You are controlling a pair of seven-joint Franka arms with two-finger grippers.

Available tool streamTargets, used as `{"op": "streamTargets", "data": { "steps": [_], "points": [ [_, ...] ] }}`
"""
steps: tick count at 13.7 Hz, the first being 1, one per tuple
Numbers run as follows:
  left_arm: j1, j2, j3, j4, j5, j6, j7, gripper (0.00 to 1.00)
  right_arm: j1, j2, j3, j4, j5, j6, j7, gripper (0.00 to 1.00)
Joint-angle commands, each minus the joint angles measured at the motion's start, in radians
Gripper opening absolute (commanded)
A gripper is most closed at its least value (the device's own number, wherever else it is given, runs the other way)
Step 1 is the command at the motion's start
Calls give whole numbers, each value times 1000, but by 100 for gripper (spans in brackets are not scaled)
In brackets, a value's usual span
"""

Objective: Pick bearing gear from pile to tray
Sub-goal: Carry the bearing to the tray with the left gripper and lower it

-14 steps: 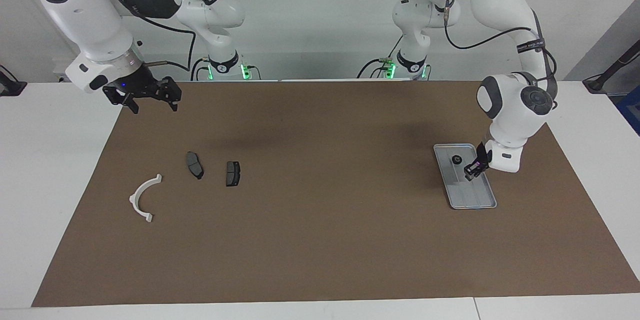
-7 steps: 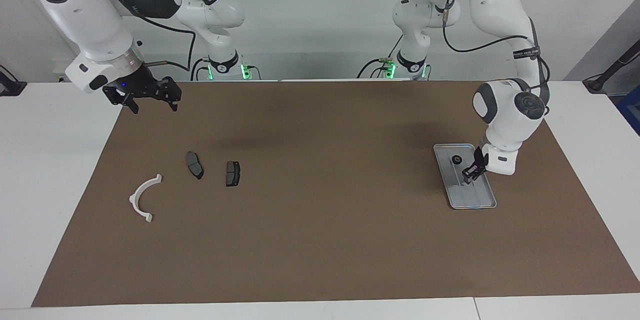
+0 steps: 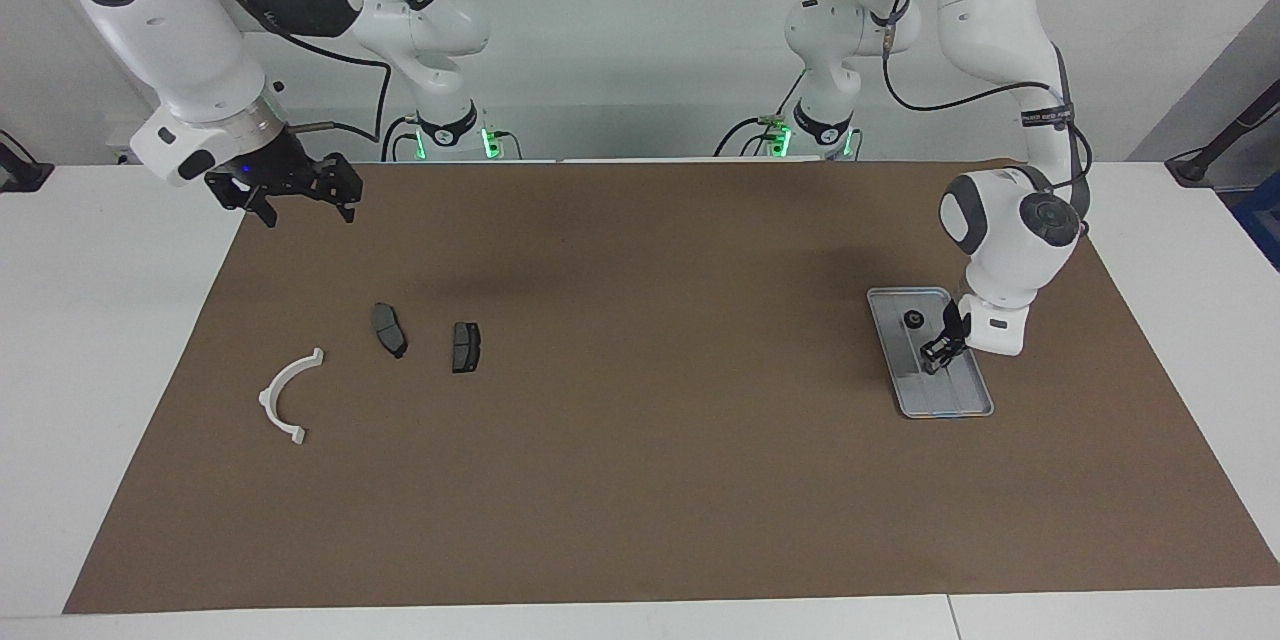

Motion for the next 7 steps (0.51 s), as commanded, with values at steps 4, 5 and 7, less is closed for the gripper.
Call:
{"op": "streamTargets", "data": {
  "steps": [4,5,7],
  "points": [
    [9,-35,-4,14,3,-68,15,100,-10,-23,5,-27,13,13,9,100],
    [11,-55,-4,31,3,-111,17,100,-10,-23,5,-27,13,13,9,100],
    [20,-107,-4,48,3,-189,18,100,-12,-23,5,-29,13,16,6,100]
  ]
}}
